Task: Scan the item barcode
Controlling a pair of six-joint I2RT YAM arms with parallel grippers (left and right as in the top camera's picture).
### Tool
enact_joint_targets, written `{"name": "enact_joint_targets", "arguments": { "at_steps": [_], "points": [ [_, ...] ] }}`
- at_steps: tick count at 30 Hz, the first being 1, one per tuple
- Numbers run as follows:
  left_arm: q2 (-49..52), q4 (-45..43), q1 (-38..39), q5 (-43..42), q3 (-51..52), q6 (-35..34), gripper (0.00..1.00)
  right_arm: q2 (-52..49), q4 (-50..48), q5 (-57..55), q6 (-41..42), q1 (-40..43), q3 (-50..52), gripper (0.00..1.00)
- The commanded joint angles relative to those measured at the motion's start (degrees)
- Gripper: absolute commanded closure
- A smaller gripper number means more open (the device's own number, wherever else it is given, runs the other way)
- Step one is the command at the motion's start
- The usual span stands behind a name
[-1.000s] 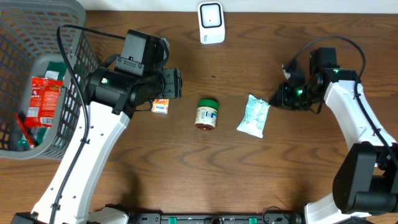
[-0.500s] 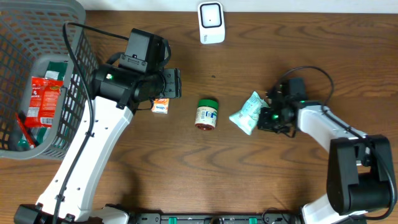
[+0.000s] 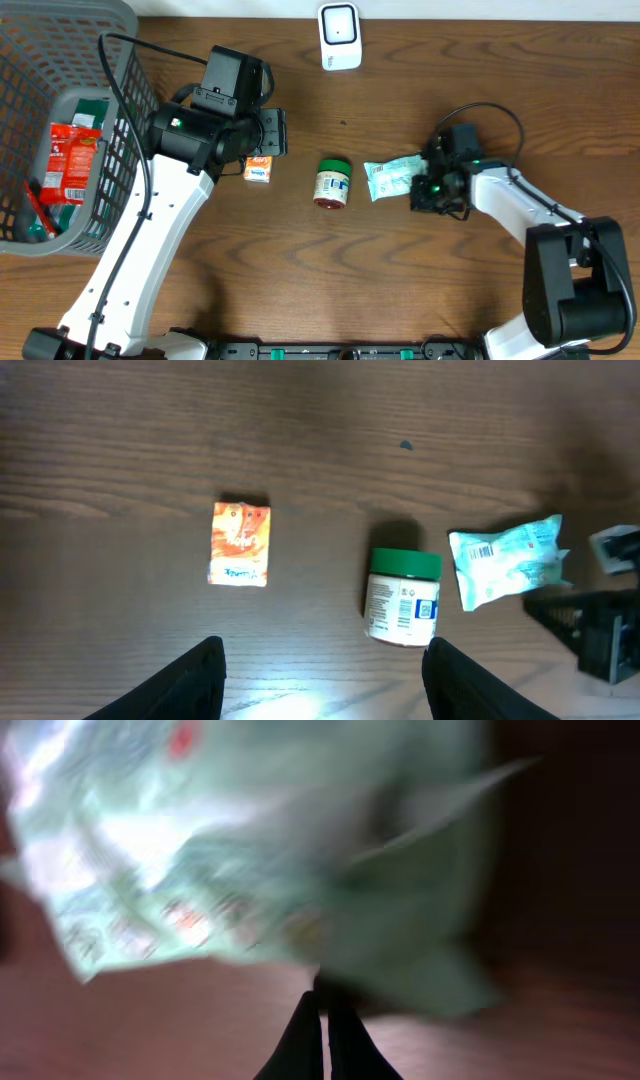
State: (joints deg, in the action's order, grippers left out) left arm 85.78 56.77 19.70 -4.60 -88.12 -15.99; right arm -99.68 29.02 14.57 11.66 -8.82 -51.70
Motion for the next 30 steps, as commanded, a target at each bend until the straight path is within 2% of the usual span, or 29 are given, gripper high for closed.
{"name": "enact_joint_targets", "arguments": {
  "at_steps": [1, 9, 20, 30],
  "points": [
    [0.17, 0.15, 0.00, 1.22, -0.24, 1.18, 0.36, -0.42, -3.10, -3.87, -2.10, 2.58, -0.94, 0.99],
    [0.17, -0.46, 0.00, 1.25, -0.24, 1.18, 0.36, -0.42, -12.92, -6.03, -2.05, 2.34, -0.94, 0.99],
    [0.79, -1.33, 0.00, 1.25, -0.24, 1.18, 0.36, -1.01, -15.82, -5.90, -2.05, -1.90, 0.50, 0.98],
    [1.07, -0.44, 0.00, 1.22, -0.24, 1.18, 0.36, -1.01, -10.47, -5.64, 3.74, -4.90, 0.52, 0.90]
  ]
}}
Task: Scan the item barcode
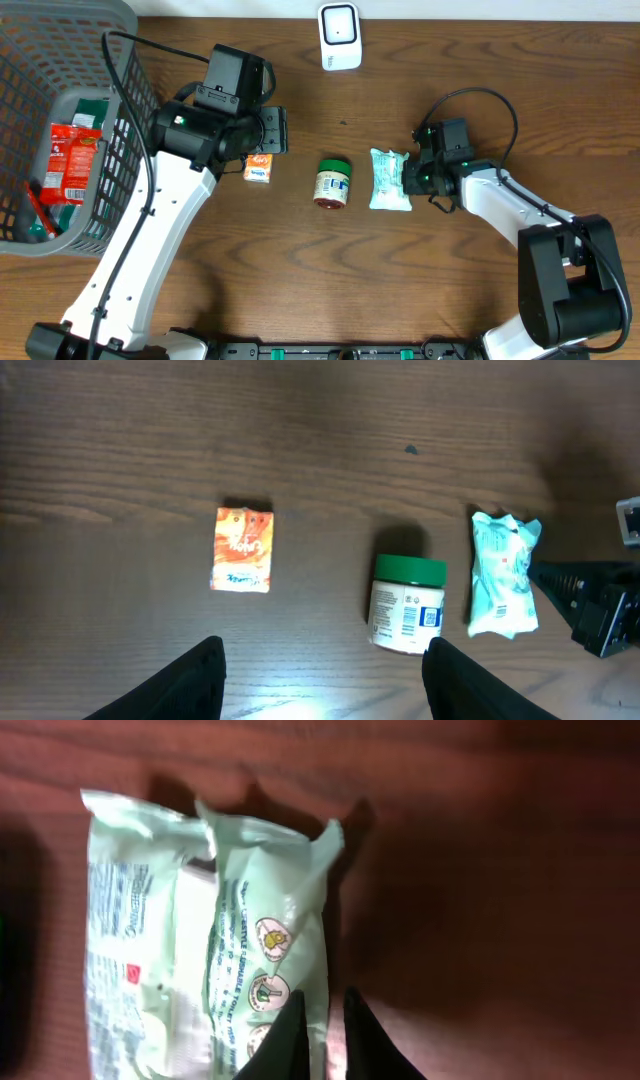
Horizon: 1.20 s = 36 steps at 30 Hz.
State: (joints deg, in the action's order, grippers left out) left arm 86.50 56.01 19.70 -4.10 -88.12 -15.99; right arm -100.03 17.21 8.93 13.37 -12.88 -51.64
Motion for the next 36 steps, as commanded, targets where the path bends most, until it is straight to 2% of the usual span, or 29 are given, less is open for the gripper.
{"name": "enact_joint_targets", "arguments": {
  "at_steps": [1, 12, 16, 17, 21, 22, 25, 28, 33, 36],
  "points": [
    [0.37, 0.26, 0.00, 0.74, -0.24, 1.18, 0.36, -0.66, 1.31, 0.46, 2.03, -0.83, 0.46, 0.90],
    [0.35, 0.07, -0.02, 0.76, -0.26, 3.04, 0.36, -0.02, -0.28, 3.63, 1.79, -0.59, -0.90, 0.85],
    [0.11, 0.94, -0.96, 0.74, -1.44, 3.34, 0.36, 3.06, 8.00, 3.39, 0.48, 1.20, -4.94, 0.76],
    [0.00, 1.68, -2.23, 0.76, -2.93, 3.37, 0.31, 4.07, 11.34, 3.39, -0.31, 2.05, -6.32, 0.71],
    [-0.04, 5.46, -9.33, 0.76, -11.69, 4.59, 0.29, 6.54, 17.40, 3.41, -1.05, 3.58, -8.09, 0.59],
    [-0.04, 5.95, -11.98, 0.79, -14.38, 5.14, 0.28, 7.21, 18.62, 3.41, -1.46, 3.87, -8.09, 0.48],
    [-0.04, 4.55, -23.21, 3.17, -20.55, 5.29, 0.27, 7.17, 20.31, 3.39, -1.90, 3.89, -7.98, 0.33],
    [0.39, -0.22, -34.49, 6.71, -20.87, 7.04, 0.18, 7.17, 20.74, 3.37, -3.41, 3.91, -7.98, 0.21],
    [3.78, -1.07, -45.68, 7.82, -20.87, 8.72, 0.14, 7.13, 20.55, 3.37, -3.41, 3.91, -7.96, 0.19],
    [8.13, -0.98, -49.46, 7.80, -20.85, 11.37, 0.09, 7.13, 20.26, 3.34, -3.41, 3.91, -7.96, 0.17]
  ]
}}
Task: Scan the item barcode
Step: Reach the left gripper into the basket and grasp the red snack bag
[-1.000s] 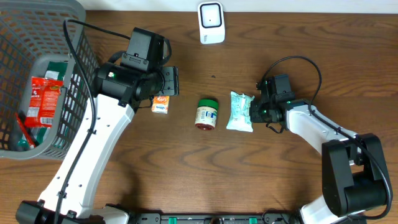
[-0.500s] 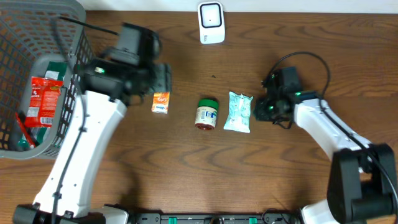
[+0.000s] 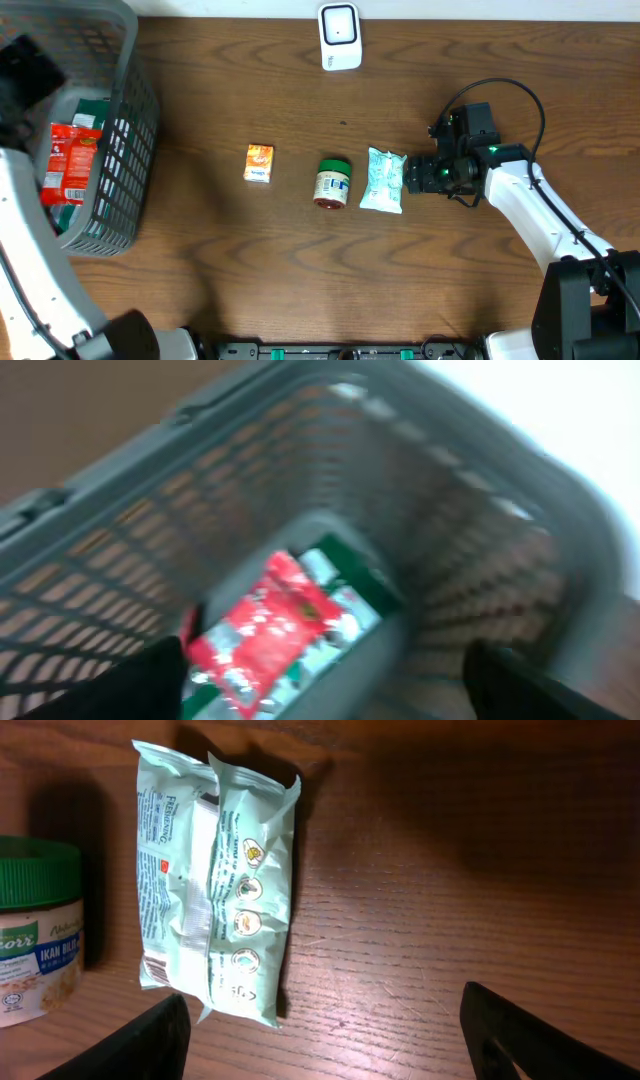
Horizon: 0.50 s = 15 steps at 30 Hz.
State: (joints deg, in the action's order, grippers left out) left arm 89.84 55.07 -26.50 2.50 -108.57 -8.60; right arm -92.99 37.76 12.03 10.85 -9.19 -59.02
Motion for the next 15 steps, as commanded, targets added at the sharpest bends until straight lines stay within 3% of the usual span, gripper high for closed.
{"name": "enact_joint_targets", "arguments": {
  "at_steps": [1, 6, 15],
  "points": [
    [7.72, 0.09, -4.35, 1.22, -0.39, 6.82, 0.09, 0.09, -0.31, 0.24, -0.90, 0.20, -0.57, 0.17],
    [21.73, 1.53, -5.68, 1.16, -0.39, 17.99, 0.05, 0.09, -0.22, -0.22, -1.97, 0.20, -0.44, 0.13],
    [33.94, 1.20, -5.68, -3.89, -0.39, 25.59, 0.03, 0.09, -0.20, -1.25, -1.95, 0.20, -0.44, 0.10]
  ]
}}
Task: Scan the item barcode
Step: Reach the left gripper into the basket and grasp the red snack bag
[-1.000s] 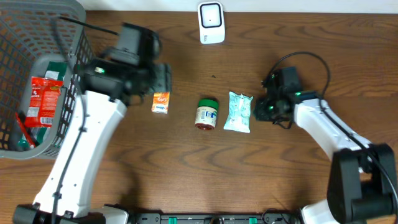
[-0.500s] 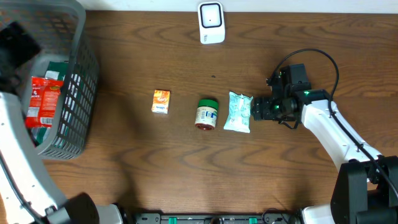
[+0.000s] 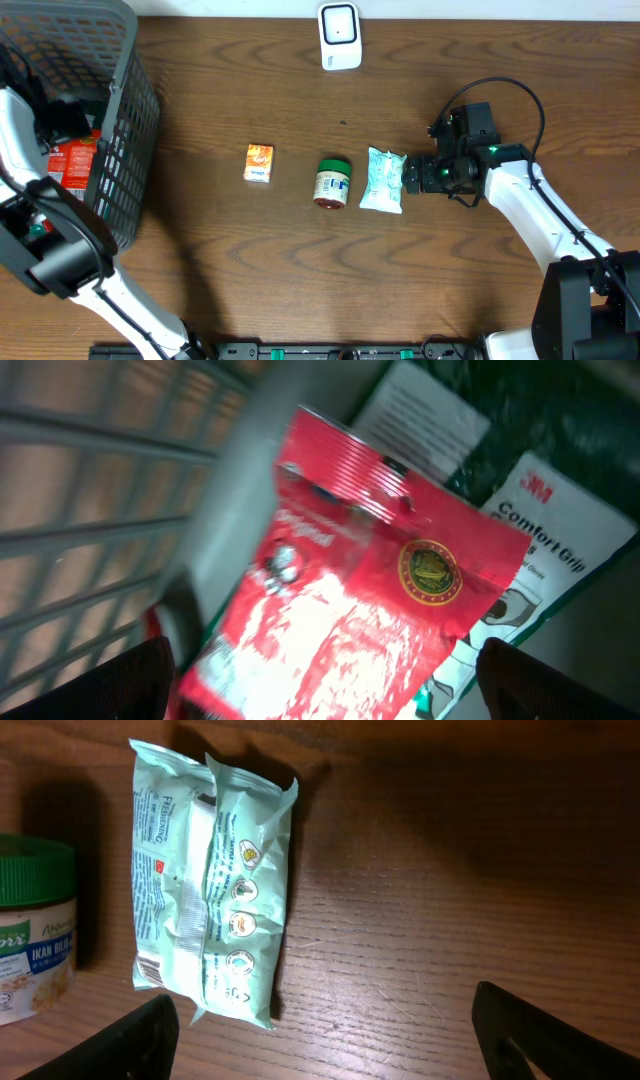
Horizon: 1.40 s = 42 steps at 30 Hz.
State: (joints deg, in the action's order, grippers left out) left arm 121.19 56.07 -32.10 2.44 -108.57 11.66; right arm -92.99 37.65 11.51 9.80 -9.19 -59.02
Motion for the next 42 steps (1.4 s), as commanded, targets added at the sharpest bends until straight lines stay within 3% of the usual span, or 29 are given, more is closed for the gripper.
{"name": "enact_joint_targets", "arguments": {
  "at_steps": [1, 10, 12, 13, 17, 22, 32, 38, 42],
  "points": [
    [3.28, 0.20, -0.09, -4.02, -0.39, 5.57, 0.03, 0.09, -0.11, -0.72, -0.90, 0.20, -0.44, 0.10],
    [10.58, 0.22, -0.09, -3.93, 2.49, 6.05, 0.03, 0.09, -0.33, -0.74, -0.90, 0.15, -0.42, 0.09],
    [11.45, 0.46, -0.09, -3.93, 2.49, 5.84, 0.14, 0.09, -0.37, -0.74, -0.92, 0.15, -0.42, 0.09],
    [11.30, 0.44, -0.09, -3.93, 2.49, 5.84, 0.30, 0.09, -0.35, -0.74, -0.92, 0.15, -0.42, 0.09],
    [9.14, 0.42, -0.09, -3.93, 2.21, 5.84, 0.50, 0.09, -0.35, -0.74, -0.90, 0.15, -0.42, 0.08],
    [4.37, -0.07, -0.09, -3.93, 1.84, 5.84, 0.92, 0.09, -0.35, -0.72, -0.90, 0.15, -0.42, 0.07],
    [-12.85, -2.86, -0.09, -3.93, 1.81, 2.97, 0.93, 0.11, -1.25, 0.02, -0.85, 0.15, -0.44, 0.07],
    [-25.92, -5.49, 0.11, -4.61, 1.81, -6.14, 0.93, 1.55, 0.79, 7.80, -0.87, 2.16, -4.92, 0.10],
    [-33.46, -6.25, 1.14, -11.89, 1.81, -9.90, 0.93, 3.02, 5.18, 10.25, -0.87, 4.94, -10.14, 0.10]
  ]
}}
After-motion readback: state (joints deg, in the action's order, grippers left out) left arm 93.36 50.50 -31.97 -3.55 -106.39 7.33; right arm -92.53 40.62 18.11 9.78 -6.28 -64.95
